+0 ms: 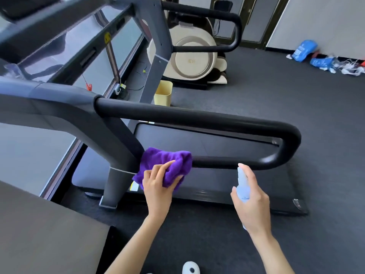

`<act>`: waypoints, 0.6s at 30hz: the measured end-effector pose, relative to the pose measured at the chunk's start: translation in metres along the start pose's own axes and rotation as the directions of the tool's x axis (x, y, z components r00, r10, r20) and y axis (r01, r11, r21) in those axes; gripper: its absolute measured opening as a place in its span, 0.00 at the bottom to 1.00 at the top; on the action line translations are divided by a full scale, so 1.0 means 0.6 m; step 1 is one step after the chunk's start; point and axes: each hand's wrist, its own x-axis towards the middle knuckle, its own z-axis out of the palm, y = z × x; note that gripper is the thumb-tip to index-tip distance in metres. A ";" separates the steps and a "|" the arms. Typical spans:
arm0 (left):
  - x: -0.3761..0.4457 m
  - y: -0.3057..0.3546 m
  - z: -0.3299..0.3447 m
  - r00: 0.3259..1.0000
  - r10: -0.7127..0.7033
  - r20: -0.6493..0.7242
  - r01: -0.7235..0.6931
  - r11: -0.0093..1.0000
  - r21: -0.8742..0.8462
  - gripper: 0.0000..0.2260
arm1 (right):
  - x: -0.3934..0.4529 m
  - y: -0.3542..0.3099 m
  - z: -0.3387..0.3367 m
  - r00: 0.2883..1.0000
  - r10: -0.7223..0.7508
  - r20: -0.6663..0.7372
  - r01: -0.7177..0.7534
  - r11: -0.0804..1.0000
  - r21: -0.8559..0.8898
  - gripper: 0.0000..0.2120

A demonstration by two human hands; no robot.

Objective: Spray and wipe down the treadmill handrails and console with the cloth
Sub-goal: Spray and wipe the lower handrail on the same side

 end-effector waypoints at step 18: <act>0.108 0.030 0.093 0.199 -0.964 0.176 0.412 -0.081 -0.908 0.34 | 0.010 0.052 -0.025 0.994 -0.029 0.110 0.027 1.000 0.014 0.40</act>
